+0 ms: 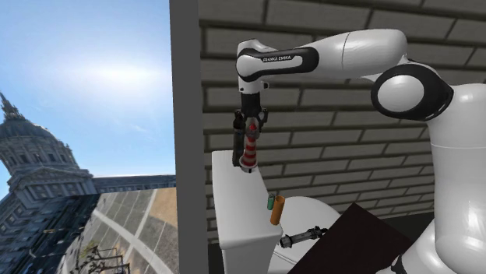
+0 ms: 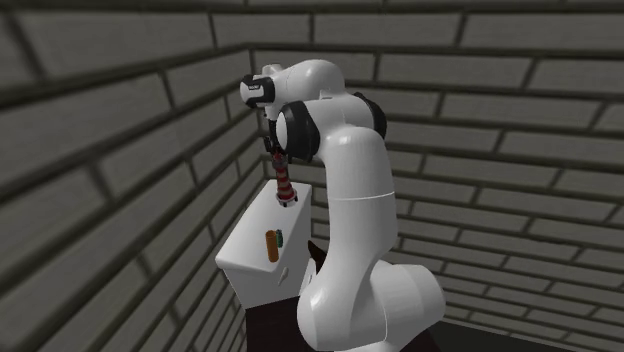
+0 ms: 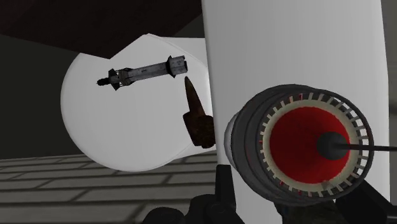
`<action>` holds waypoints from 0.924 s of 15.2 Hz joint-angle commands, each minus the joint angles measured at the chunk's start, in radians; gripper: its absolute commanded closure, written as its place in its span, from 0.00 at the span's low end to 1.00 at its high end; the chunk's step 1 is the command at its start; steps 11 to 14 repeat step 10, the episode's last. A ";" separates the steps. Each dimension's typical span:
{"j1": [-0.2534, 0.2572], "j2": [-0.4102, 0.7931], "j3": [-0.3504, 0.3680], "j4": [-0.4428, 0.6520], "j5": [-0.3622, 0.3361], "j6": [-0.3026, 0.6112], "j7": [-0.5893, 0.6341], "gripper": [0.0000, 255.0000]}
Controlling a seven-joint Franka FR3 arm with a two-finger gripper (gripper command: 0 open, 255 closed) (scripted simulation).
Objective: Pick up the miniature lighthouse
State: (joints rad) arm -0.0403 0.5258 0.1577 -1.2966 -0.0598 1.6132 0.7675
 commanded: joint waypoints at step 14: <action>0.007 0.009 0.001 0.137 0.000 -0.128 -0.001 1.00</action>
